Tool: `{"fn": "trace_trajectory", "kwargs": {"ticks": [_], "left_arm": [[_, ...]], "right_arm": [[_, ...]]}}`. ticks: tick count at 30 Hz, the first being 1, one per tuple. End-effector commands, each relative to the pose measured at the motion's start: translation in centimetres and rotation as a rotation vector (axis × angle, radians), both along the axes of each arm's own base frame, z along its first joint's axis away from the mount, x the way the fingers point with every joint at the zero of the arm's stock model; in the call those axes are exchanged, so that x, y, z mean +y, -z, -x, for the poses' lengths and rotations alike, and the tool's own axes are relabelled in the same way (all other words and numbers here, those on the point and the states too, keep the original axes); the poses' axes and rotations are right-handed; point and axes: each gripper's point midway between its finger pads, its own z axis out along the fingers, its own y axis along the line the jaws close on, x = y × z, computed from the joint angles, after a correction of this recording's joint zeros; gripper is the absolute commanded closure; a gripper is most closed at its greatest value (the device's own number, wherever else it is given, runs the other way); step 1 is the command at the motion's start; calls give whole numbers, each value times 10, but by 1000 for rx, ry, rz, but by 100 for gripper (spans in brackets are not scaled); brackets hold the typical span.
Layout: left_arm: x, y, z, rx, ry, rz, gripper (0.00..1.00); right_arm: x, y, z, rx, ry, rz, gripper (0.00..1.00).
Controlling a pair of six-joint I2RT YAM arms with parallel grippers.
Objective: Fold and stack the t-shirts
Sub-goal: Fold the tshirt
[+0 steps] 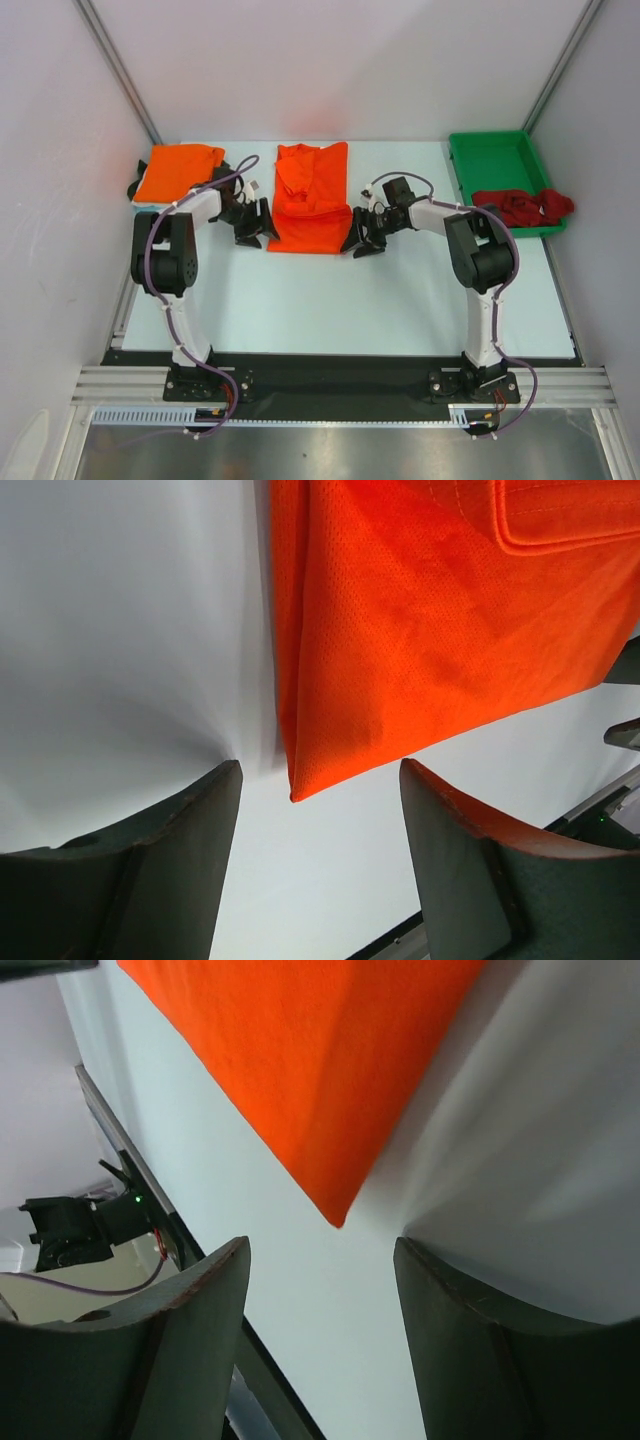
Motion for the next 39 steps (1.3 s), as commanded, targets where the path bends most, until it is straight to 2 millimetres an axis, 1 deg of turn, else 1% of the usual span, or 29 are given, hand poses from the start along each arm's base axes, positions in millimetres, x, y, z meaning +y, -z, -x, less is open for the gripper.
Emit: {"fn": "trace_trajectory", "kwargs": {"ticks": [1,2,5,6,8,11,20,23,24,25,26,27,28,29,30,32,33,35,36,37,39], "left_arm": [[-6,-2,-9,-21,16,32,31],[-6,0,-8,-14,14,32,32],[-8,6,-5,7,16,46,37],[-9,7,-6,7,20,51,41],[-10,9,-4,15,22,58,45],[-10,11,0,30,25,65,51],[-12,16,3,45,24,70,58],[-17,15,5,44,30,88,68],[-18,15,6,48,33,91,74],[-20,16,8,53,36,98,78],[-20,15,9,53,37,103,91],[-20,15,10,54,36,101,98],[-20,15,11,57,33,96,100],[-20,15,12,57,31,98,100],[-20,13,11,50,31,100,100],[-21,9,12,42,33,104,100],[-21,2,11,24,35,108,100],[-23,-9,11,4,35,124,100],[-24,-16,10,-15,35,132,100],[-25,-25,11,-35,33,141,100],[-28,-36,12,-51,28,161,100]], "right_arm": [[10,-3,-19,-26,28,-31,36],[10,1,-19,-16,30,-27,36],[10,5,-22,-10,39,-21,37],[10,7,-22,-9,40,-17,39],[12,8,-24,-9,43,-18,40],[18,9,-20,-4,16,-29,45],[24,15,-14,22,3,-24,48],[24,19,-12,36,1,-24,53],[25,19,-12,36,0,-26,58],[25,19,-12,34,1,-29,61],[26,19,-12,37,3,-32,63],[27,18,-14,27,4,-38,69],[28,16,-14,21,-1,-44,75],[27,12,-15,4,-5,-46,84],[27,8,-17,-16,-5,-43,100],[25,-2,-23,-60,-3,-39,100],[23,-19,-28,-112,-14,-40,100],[19,-37,-32,-168,-30,-36,100],[16,-53,-32,-202,-39,-37,100],[10,-61,-34,-212,-28,-38,100],[2,-71,-33,-210,-12,-36,100]]}}
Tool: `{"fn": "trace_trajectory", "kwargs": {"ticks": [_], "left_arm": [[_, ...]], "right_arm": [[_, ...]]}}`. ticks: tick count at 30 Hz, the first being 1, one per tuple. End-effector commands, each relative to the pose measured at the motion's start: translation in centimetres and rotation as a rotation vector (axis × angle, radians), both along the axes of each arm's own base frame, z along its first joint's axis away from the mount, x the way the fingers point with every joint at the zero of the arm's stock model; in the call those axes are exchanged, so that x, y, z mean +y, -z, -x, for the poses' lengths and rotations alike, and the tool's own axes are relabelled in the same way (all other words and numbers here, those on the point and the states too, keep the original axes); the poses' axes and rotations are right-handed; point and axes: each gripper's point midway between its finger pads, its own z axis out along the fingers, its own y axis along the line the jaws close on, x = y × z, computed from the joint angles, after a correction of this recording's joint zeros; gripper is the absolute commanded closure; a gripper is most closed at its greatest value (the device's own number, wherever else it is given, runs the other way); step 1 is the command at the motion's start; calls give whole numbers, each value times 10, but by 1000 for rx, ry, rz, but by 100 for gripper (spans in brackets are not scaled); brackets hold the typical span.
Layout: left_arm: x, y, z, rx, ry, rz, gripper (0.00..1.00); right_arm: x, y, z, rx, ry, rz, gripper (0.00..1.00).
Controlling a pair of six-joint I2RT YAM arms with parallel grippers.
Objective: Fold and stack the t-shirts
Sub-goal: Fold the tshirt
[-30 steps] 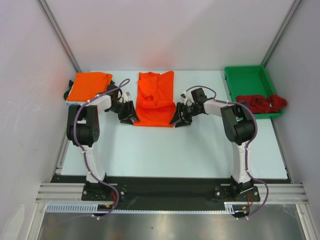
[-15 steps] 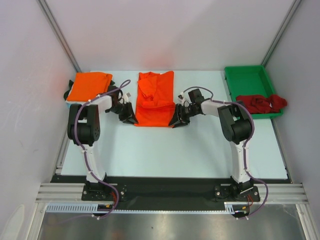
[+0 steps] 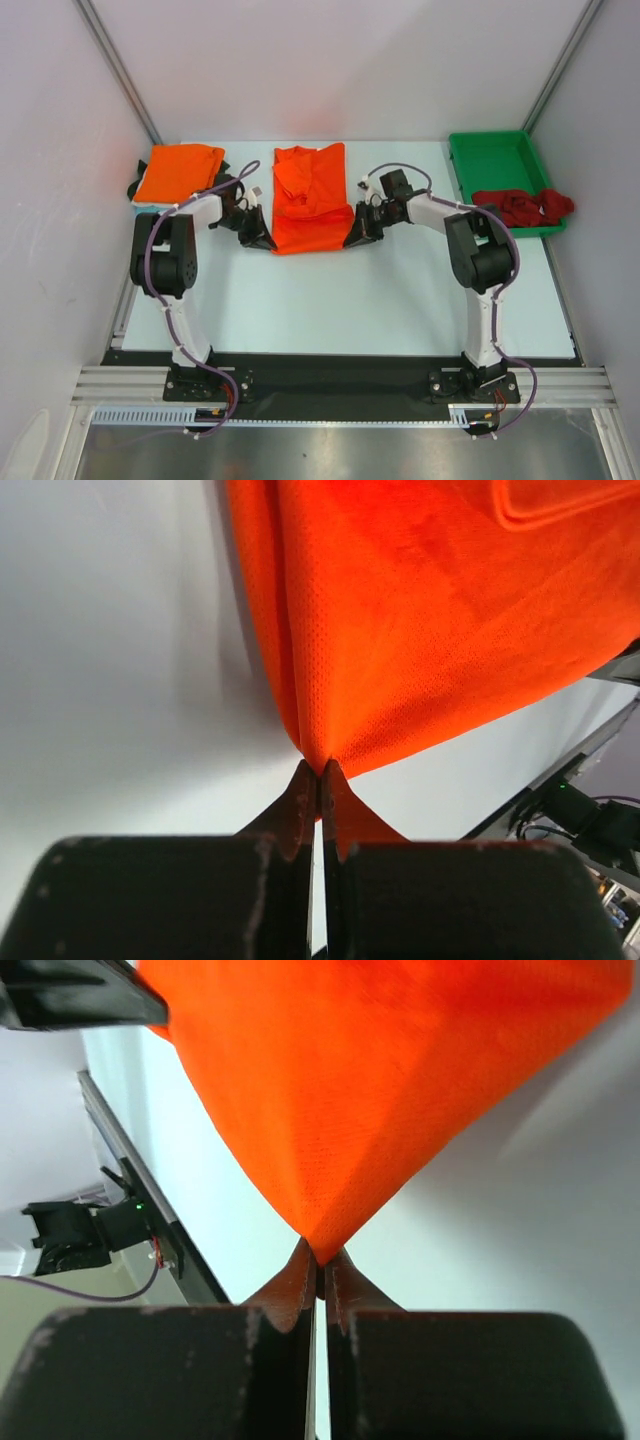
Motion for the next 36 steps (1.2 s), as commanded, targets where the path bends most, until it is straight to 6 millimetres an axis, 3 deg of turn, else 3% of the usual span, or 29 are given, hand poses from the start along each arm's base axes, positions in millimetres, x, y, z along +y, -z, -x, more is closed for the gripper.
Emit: {"fn": "trace_trajectory", "kwargs": {"ticks": [1,6,12,15,18,21,24,27,28,30,31,32,33,34,35,36], "left_arm": [[-11,-51,-2,-118,5,68,100],[-15,-71,7,-155,6,100,100],[-26,-99,19,-219,31,130,99],[-31,-103,29,-231,42,135,99],[-31,-95,39,-219,39,132,100],[-29,-93,36,-229,35,119,100],[-29,-108,13,-285,38,109,100],[-24,-111,-13,-305,31,89,100],[-23,-128,-31,-359,29,87,100],[-16,-123,-57,-365,6,67,100],[-15,-143,-80,-433,0,62,100],[-13,-142,-95,-451,0,49,100],[-12,-122,-111,-425,-1,30,100],[-10,-138,-141,-511,-6,2,100],[-9,-136,-157,-540,-11,-18,95],[-8,-110,-174,-524,-16,-45,80]], "right_arm": [[-17,-74,-19,-174,20,-38,100],[-35,-88,-7,-173,39,-30,100],[-37,-111,8,-215,26,-55,100],[-37,-110,14,-212,19,-61,100],[-33,-102,19,-202,6,-61,100],[-32,-95,13,-205,7,-55,100],[-28,-98,-2,-229,11,-60,100],[-24,-114,-34,-284,22,-76,100],[-20,-124,-54,-326,25,-89,100],[-21,-132,-78,-368,40,-97,100],[-19,-136,-91,-394,43,-102,100],[-18,-138,-115,-425,61,-107,100],[-17,-138,-131,-451,67,-117,100],[-14,-138,-142,-470,61,-135,100],[-10,-131,-165,-525,62,-133,89],[-10,-125,-177,-551,85,-114,74]]}}
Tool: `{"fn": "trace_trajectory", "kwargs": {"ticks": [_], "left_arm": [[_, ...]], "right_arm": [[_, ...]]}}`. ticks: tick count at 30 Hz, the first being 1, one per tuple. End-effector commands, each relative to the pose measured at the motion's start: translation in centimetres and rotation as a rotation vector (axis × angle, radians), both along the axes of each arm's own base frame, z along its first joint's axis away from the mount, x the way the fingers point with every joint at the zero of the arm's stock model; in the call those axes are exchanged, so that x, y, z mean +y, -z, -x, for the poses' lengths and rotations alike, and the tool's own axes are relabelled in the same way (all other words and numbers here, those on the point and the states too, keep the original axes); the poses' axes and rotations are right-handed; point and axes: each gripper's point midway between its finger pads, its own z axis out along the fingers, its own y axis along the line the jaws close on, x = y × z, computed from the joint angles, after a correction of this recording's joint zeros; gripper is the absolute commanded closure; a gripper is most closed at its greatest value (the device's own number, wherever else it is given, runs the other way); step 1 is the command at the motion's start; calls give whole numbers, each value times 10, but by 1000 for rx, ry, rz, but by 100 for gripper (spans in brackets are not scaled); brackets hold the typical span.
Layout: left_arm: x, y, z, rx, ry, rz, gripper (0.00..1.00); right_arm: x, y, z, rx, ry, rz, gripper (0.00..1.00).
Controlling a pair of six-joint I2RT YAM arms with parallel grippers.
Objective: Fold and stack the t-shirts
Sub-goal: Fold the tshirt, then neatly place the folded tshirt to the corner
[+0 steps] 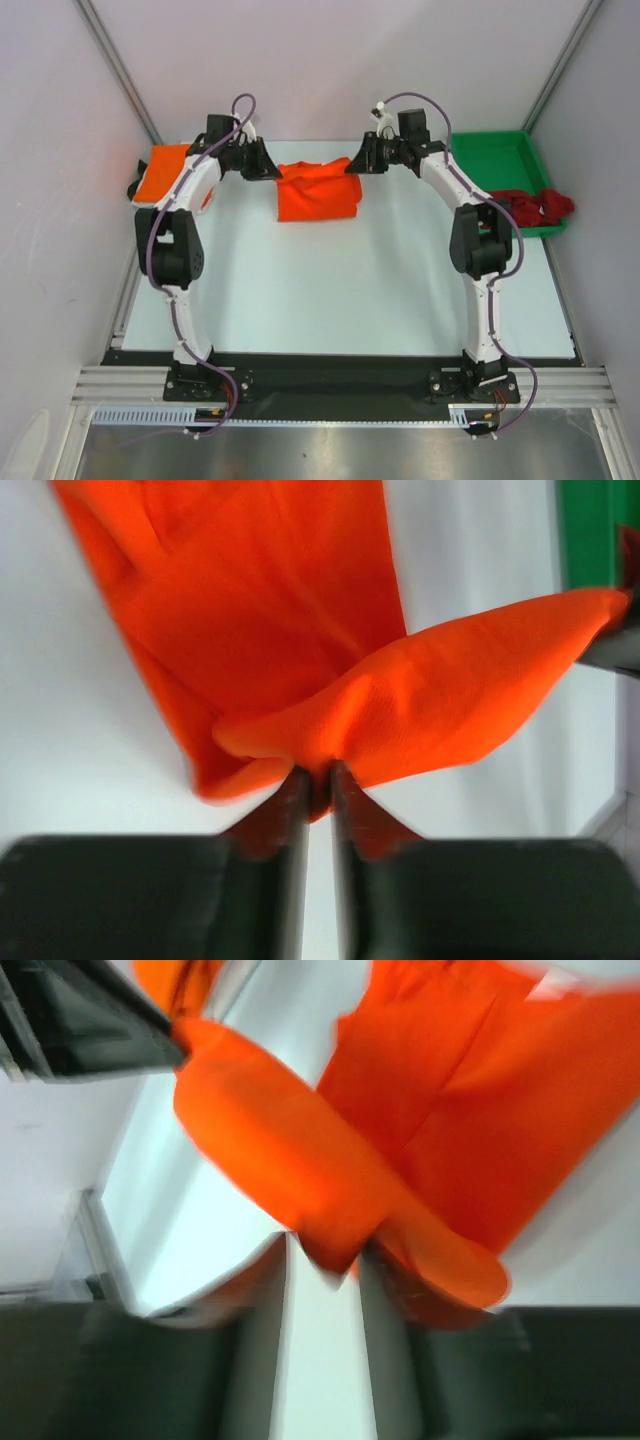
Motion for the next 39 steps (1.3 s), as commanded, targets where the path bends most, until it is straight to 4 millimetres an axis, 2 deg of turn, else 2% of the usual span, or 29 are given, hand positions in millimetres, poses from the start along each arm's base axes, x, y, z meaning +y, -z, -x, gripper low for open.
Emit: {"fn": "trace_trajectory", "kwargs": {"ticks": [1,2,3,5,6,9,10,12,14,19,24,26,27,28,30,31,33,34,36,39], "left_arm": [[23,4,-79,-169,-95,-178,65],[27,1,-92,-205,-116,-230,42],[25,-7,-104,-253,-129,-274,33],[31,-17,-109,-272,-191,-305,18],[32,-16,-107,-265,-194,-304,18],[39,-2,-86,-191,-179,-293,19],[42,14,-75,-137,-165,-289,19],[45,28,-65,-92,-121,-253,21],[46,47,-56,-39,-100,-236,23],[28,69,-46,34,-19,-87,27],[22,101,-48,110,-28,-26,27],[18,106,-52,122,-32,5,27],[16,107,-55,117,-30,16,27],[14,117,-56,140,-34,32,27],[10,119,-61,134,-27,54,27],[9,129,-61,156,-33,61,27],[5,133,-64,155,-23,81,28],[2,138,-64,168,-22,94,31],[-6,137,-65,161,1,131,34],[-21,139,-63,169,34,175,47]], "right_arm": [[0,12,-54,-144,53,10,55],[3,32,-63,-146,43,13,38],[5,17,-72,-215,31,25,30],[3,7,-78,-268,51,53,25],[2,-10,-73,-311,41,58,25],[3,-24,-59,-304,23,42,26],[6,-26,-49,-278,8,23,26],[10,-23,-42,-256,-5,14,28],[19,-14,-34,-232,-28,10,30],[36,16,-29,-153,-52,5,32],[33,58,-39,-69,-18,20,32],[32,73,-39,-42,-14,30,32],[29,79,-40,-29,-8,32,32],[28,84,-40,-20,-6,34,32],[28,93,-40,-8,-6,40,32],[26,95,-42,-6,-1,43,32],[25,104,-43,5,7,53,32],[24,107,-44,11,12,59,32],[23,112,-44,18,15,64,32],[24,122,-40,37,14,73,32]]}}
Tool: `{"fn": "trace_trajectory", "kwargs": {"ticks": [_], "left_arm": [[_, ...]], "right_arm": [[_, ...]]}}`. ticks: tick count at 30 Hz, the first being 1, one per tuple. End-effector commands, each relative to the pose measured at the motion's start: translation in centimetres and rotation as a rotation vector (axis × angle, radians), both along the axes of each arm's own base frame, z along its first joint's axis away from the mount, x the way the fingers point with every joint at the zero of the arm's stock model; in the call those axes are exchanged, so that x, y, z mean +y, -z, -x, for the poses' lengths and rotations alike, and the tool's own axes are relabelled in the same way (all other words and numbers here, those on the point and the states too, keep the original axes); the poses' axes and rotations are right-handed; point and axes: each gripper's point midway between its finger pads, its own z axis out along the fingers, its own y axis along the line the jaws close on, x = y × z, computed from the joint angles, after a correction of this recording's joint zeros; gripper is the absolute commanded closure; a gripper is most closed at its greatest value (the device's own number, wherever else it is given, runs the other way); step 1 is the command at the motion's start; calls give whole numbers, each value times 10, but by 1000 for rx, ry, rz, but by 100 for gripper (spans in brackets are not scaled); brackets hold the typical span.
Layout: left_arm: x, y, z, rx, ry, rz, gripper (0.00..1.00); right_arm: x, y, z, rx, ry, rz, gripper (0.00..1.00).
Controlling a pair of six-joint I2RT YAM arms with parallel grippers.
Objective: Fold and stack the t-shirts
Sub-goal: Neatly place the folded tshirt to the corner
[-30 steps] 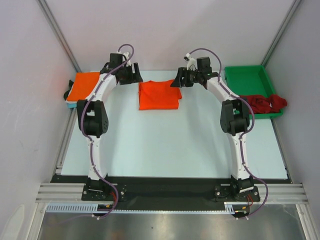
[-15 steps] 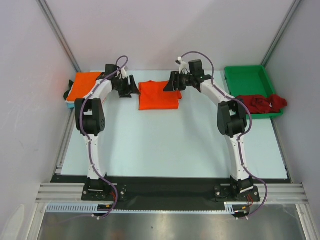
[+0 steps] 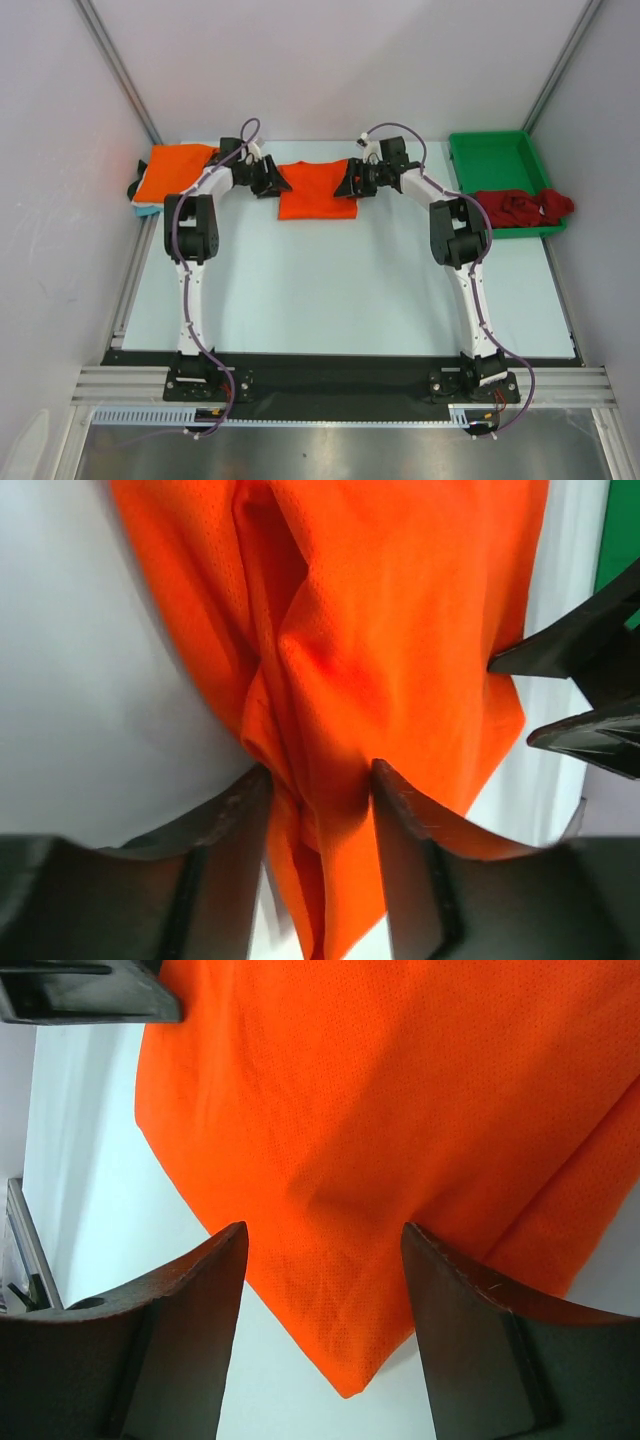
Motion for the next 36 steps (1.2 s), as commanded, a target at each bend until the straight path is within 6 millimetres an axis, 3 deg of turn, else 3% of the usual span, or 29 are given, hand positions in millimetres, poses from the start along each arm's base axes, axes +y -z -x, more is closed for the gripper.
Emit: {"fn": "trace_trajectory", "kwargs": {"ticks": [1,7,10,12,14,15,17,18,19,20,22,25,26,30,36], "left_arm": [[-25,15,7,43,44,68,51],[-48,3,13,31,99,141,68],[-55,-16,11,-20,131,150,80],[-55,-23,16,-28,144,121,97],[-48,-37,17,-87,158,48,100],[-41,-35,25,-57,155,-4,99],[-20,-39,25,-111,159,-160,100],[-12,-36,36,-76,171,-204,100],[-4,-35,40,-96,199,-254,100],[9,-45,42,-113,186,-312,100],[26,-43,54,-104,197,-381,100],[58,-56,59,-116,176,-501,100],[70,-60,59,-117,166,-531,100],[110,-86,60,-157,138,-689,100],[140,-125,49,-261,102,-856,100]], "right_arm": [[5,0,-2,-13,3,0,32],[12,-7,-1,-38,-9,1,32],[12,-25,-1,-77,-20,8,31],[8,-50,0,-149,-40,27,30],[0,-67,3,-198,-45,62,30],[-6,-88,1,-249,-25,85,29],[-20,-101,1,-290,-15,120,29],[-27,-123,2,-324,4,120,28],[-33,-127,3,-330,14,127,28],[-44,-124,5,-312,29,137,28],[-61,-135,10,-334,42,157,28],[-74,-145,15,-357,61,187,28],[-80,-139,17,-356,57,200,28],[-89,-141,24,-364,58,215,28],[-93,-141,23,-336,71,190,28]]}}
